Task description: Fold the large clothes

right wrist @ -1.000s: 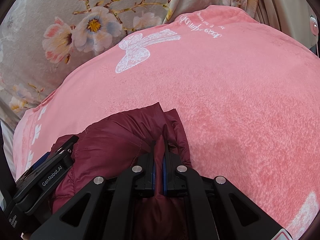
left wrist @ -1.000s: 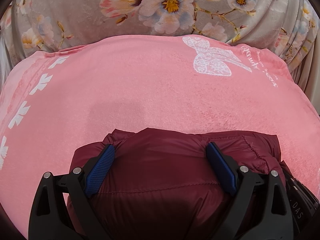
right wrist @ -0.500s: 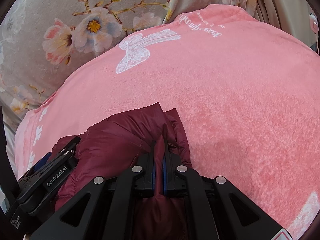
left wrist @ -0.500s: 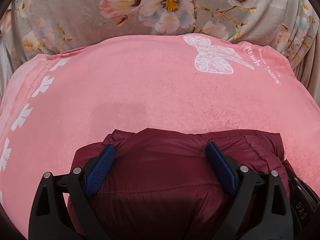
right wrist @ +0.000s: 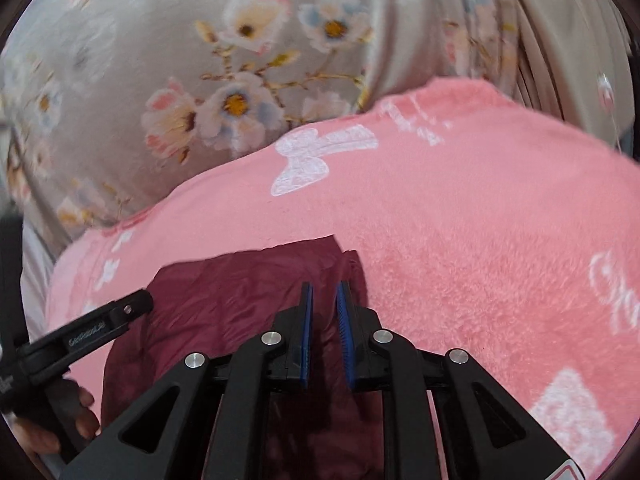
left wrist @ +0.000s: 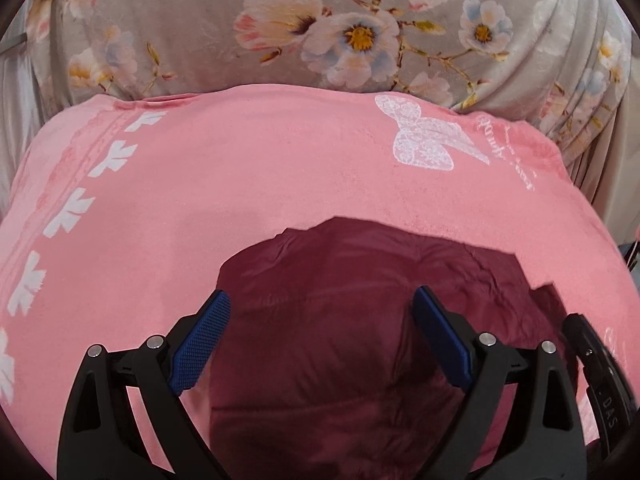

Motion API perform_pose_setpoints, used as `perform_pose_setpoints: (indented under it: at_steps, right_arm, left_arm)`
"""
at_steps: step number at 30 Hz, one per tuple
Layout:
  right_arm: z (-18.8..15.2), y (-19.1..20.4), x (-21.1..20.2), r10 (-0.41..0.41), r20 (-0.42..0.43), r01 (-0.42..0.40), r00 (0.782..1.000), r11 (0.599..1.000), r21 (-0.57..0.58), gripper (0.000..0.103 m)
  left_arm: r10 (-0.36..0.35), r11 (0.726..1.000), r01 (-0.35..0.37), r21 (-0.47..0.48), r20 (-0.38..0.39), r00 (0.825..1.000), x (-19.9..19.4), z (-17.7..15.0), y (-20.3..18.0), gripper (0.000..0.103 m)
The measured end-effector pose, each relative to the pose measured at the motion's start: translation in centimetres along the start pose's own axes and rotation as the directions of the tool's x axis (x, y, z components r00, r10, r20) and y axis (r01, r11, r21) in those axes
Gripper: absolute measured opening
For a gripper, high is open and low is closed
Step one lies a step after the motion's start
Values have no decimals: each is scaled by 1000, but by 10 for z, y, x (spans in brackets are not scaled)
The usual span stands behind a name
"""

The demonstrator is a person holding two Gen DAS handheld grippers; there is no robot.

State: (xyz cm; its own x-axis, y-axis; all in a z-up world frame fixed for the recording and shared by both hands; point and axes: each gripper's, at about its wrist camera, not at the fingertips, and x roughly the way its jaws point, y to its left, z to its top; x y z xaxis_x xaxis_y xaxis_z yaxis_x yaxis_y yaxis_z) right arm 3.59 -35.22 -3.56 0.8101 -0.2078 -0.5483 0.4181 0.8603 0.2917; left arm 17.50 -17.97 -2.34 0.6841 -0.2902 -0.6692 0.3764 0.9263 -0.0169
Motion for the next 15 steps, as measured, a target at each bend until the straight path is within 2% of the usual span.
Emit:
perform_pose_setpoints:
  at_steps: [3,7,11,15]
  right_arm:
    - [-2,8,11,-20,-58,17,998,998,-52,15]
    - [-4,-7,28,2,-119,-1,993,1000,9,13]
    - [-13,-10,32,-15,-119,15,993,1000,0,11]
    - [-17,-14,34,-16,-122,18,992,1000,17,11]
  left_arm:
    - [21,999,-20,38,-39,999,15,-5,-7,90]
    - [15,1000,-15,16,-55,998,25,-8,-3,94]
    - [6,1000,-6,-11,-67,998,32,-12,2,97]
    - [26,1000,-26,2,-57,998,33,-15,-3,98]
